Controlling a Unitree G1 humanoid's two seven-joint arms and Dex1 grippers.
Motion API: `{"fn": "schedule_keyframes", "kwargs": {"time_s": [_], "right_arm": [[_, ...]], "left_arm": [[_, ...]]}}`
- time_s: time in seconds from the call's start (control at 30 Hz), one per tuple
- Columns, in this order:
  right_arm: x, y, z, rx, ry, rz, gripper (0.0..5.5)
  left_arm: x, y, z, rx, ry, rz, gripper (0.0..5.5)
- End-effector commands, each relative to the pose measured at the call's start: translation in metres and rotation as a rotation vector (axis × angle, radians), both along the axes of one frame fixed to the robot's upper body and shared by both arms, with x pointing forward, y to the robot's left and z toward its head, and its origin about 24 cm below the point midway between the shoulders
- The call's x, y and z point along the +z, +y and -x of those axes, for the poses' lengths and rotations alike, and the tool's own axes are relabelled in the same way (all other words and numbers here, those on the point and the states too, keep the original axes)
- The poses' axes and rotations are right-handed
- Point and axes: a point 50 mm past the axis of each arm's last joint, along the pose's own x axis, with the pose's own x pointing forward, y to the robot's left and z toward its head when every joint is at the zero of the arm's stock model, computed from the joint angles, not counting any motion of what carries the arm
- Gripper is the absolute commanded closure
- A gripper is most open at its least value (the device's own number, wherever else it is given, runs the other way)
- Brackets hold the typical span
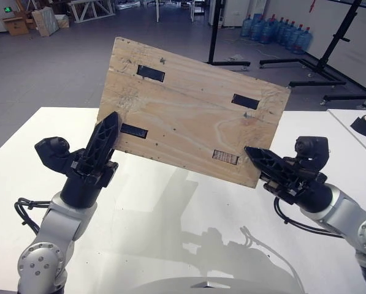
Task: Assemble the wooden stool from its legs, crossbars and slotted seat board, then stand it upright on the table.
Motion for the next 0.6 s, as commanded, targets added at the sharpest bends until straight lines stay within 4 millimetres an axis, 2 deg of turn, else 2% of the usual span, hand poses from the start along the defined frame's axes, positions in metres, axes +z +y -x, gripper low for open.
{"fn": "schedule_keyframes", "kwargs": {"time_s": [0.03, 0.17, 0.3, 0.37, 0.43, 0.5, 0.57, 0.6], "right_arm": [[0.0, 0.028, 0.011, 0.03, 0.063, -0.016, 4.16], [-0.002, 0.038, 0.008, -0.099, 0.187, -0.042, 4.16], [0.001, 0.044, -0.008, -0.283, 0.38, -0.084, 4.15], [0.006, 0.046, -0.013, -0.318, 0.42, -0.087, 4.14], [0.01, 0.048, -0.025, -0.364, 0.482, -0.036, 4.08], [0.012, 0.049, -0.036, -0.413, 0.548, 0.01, 4.06], [0.016, 0.048, -0.047, -0.482, 0.599, 0.031, 4.03], [0.018, 0.046, -0.053, -0.519, 0.62, 0.039, 4.02]], "left_arm": [[0.004, -0.023, -0.001, -0.087, 0.02, -0.094, 4.08], [-0.007, -0.028, -0.006, -0.046, 0.114, -0.169, 4.08], [-0.014, -0.033, -0.014, -0.016, 0.205, -0.227, 4.08], [-0.017, -0.034, -0.026, 0.052, 0.306, -0.247, 4.08], [-0.02, -0.033, -0.047, 0.177, 0.47, -0.284, 4.08], [-0.013, -0.03, -0.063, 0.288, 0.572, -0.27, 4.08], [0.007, -0.035, -0.069, 0.334, 0.604, -0.221, 4.08], [0.01, -0.036, -0.072, 0.361, 0.652, -0.217, 4.08]]}}
